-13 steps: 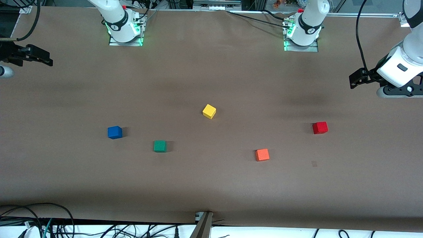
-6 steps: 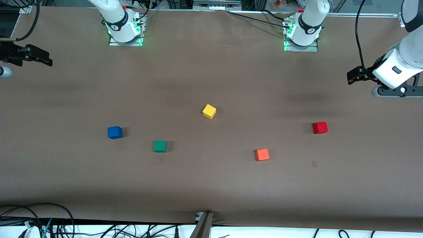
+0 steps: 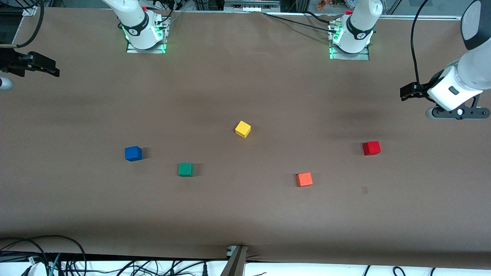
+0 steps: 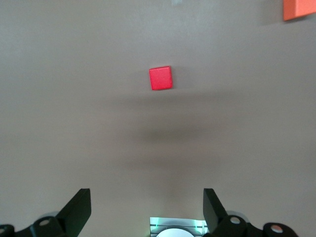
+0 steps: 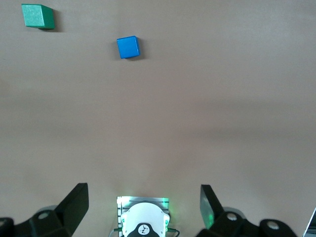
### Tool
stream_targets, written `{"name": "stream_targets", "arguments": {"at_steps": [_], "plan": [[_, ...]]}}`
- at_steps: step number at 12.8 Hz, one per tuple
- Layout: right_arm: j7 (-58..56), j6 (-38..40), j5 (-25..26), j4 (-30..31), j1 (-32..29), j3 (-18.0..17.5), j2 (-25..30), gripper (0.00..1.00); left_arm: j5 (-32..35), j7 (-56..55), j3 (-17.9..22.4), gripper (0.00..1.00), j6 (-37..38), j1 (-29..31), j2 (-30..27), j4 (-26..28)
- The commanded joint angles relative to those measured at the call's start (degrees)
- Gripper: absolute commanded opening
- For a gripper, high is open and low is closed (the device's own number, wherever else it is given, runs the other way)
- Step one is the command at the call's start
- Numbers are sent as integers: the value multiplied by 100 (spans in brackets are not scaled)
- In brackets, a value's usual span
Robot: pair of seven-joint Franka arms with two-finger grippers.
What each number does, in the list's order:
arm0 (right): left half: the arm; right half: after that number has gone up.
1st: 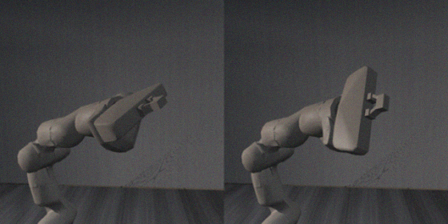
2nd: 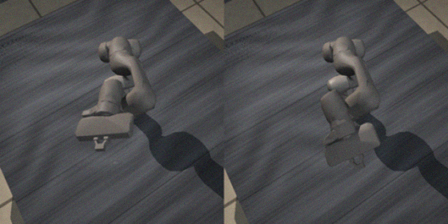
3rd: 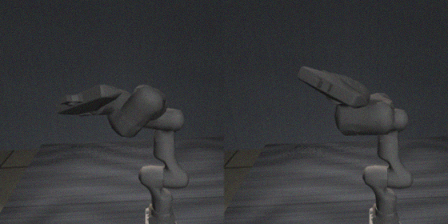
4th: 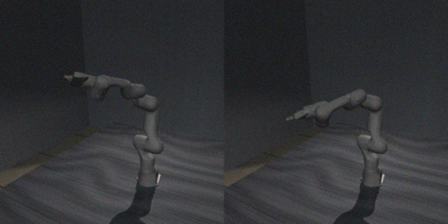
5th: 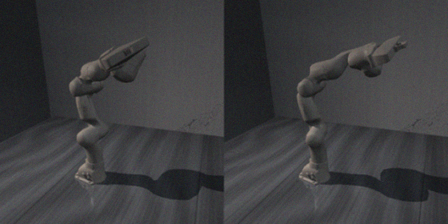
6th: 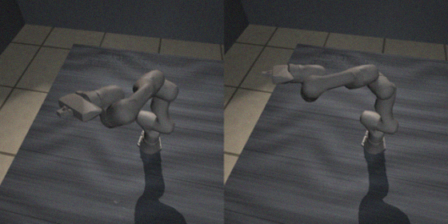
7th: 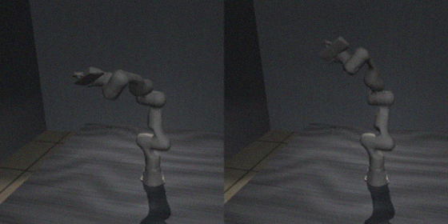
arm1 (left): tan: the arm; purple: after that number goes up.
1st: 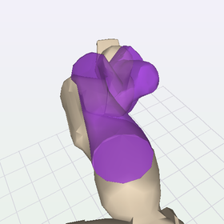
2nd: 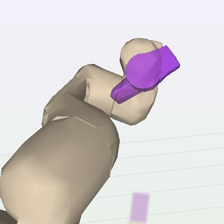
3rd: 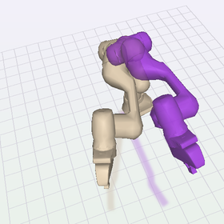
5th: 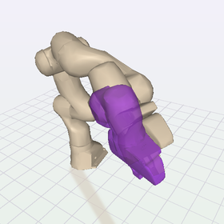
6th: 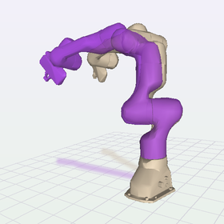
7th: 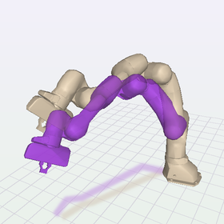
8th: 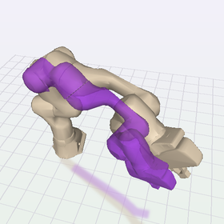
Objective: Pass red block to right arm, stack on blue
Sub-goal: 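Move the left gripper down over the red cube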
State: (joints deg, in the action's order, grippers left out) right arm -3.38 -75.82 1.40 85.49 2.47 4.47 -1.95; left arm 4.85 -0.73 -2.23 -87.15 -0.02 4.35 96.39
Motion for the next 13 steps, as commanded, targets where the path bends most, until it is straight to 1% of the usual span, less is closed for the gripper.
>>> {"name": "stream_targets", "arguments": {"at_steps": [1,4,6,7,8,9,11,13], "plan": [[-119,-3,62,-24,-36,-34,10,100,-290,161,21,100,-1000,72,30,615],[-119,-3,62,-24,-44,-25,10,100,-300,161,21,100,-2416,63,188,1336],[-119,-11,53,-24,-62,-25,10,100,-309,82,30,100,-3496,72,451,1889],[-119,-3,53,-24,-62,-25,10,100,-309,73,30,100,-4006,72,609,2049],[-119,-3,53,-24,-62,-17,10,100,-300,81,47,100,-4255,81,811,2085],[-119,-3,44,-24,-62,-25,10,100,-300,90,38,100,-4501,272,1048,2086],[-119,-11,27,-24,-62,-25,10,100,-300,99,38,100,-5143,379,1531,2103],[-119,-11,27,-24,-62,-25,10,100,-300,99,38,100,-5565,502,1840,2112]]}}
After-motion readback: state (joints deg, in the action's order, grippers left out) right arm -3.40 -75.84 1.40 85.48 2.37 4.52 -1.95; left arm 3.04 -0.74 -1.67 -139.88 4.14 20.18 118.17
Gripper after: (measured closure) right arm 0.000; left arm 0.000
